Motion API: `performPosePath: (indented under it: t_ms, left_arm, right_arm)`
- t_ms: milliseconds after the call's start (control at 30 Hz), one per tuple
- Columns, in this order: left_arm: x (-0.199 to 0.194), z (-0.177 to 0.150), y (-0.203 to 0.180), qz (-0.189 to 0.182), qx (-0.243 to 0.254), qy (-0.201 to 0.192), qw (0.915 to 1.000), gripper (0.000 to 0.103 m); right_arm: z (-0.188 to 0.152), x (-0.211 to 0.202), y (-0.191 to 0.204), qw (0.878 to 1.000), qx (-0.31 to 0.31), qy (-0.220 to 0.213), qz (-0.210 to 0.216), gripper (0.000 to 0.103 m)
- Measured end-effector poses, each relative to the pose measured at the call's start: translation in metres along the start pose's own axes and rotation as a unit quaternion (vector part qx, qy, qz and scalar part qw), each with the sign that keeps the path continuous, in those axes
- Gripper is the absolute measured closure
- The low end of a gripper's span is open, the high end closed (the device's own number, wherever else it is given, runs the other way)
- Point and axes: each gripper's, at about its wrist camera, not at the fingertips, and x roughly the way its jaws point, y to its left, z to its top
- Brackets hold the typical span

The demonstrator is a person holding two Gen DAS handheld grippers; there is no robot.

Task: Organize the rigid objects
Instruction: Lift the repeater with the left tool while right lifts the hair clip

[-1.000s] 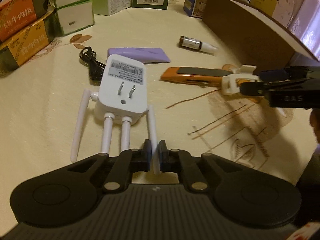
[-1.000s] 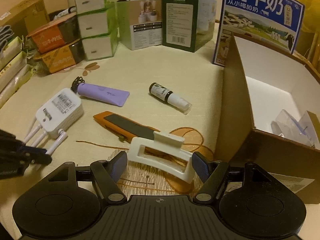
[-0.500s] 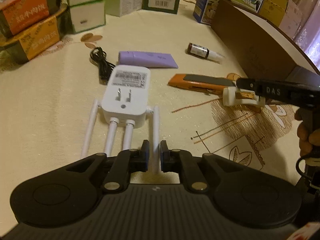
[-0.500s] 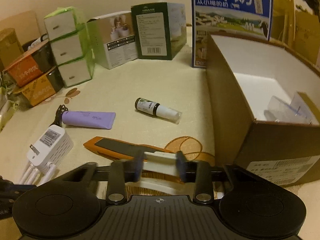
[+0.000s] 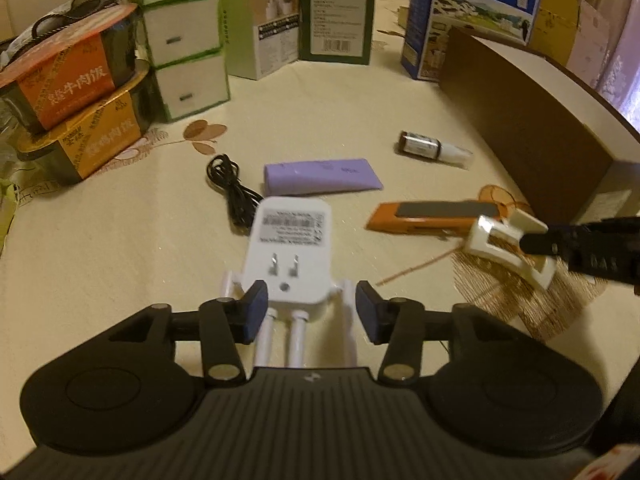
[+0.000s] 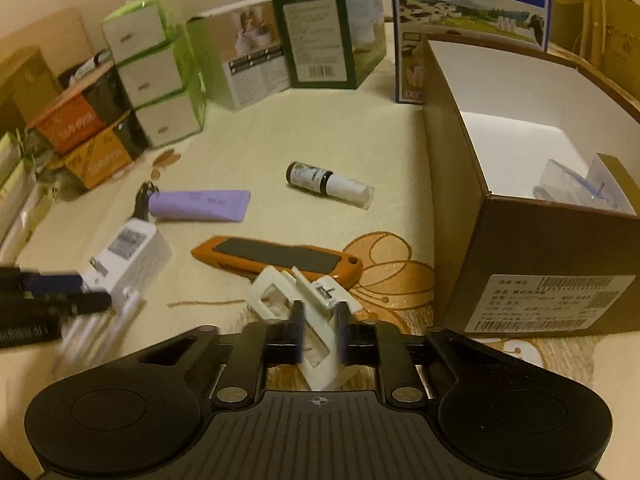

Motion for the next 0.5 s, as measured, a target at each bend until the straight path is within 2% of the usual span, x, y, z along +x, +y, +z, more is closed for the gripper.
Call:
performPosePath:
  t_ms: [33,67,100,200,400,433,467,500]
  left_arm:
    - [0.001,0.001,0.001,0.002,-0.003,-0.002,1.0000,0.054]
    - [0.003,0.003,0.003,0.007,-0.006,-0.003,1.0000,0.052]
    - [0.004,0.004,0.003,0.010,-0.008,-0.003,0.9999,0.050]
    - [0.011,0.009,0.005,0.015,-0.016,-0.002,0.9998,0.044]
    - [0.036,0.017,0.004,0.029,-0.021,0.016,0.9992,0.043]
    - [0.040,0.017,0.003,0.035,-0.018,0.017,0.9991,0.044]
    - [0.041,0.017,0.001,0.038,-0.009,0.015,0.9991,0.045]
    - [0.043,0.018,-0.001,0.041,0.001,0.016,0.9990,0.047]
  right_arm:
    - [-0.002,-0.001,0.000,1.000,-0.009,-0.003,-0.001,0.046]
    - [-0.003,-0.001,0.001,1.000,-0.017,-0.009,-0.001,0.035]
    - [-0.005,-0.001,0.002,1.000,-0.028,-0.013,0.003,0.035]
    - [-0.008,0.008,0.008,0.998,-0.062,0.012,0.017,0.035]
    - [-0.014,0.026,0.020,0.993,-0.115,0.014,0.004,0.036]
    - [-0.014,0.028,0.021,0.993,-0.116,0.013,-0.001,0.037]
    - [-0.013,0.029,0.021,0.993,-0.116,0.013,-0.007,0.047]
    - [-0.012,0.030,0.021,0.994,-0.112,0.015,-0.009,0.048]
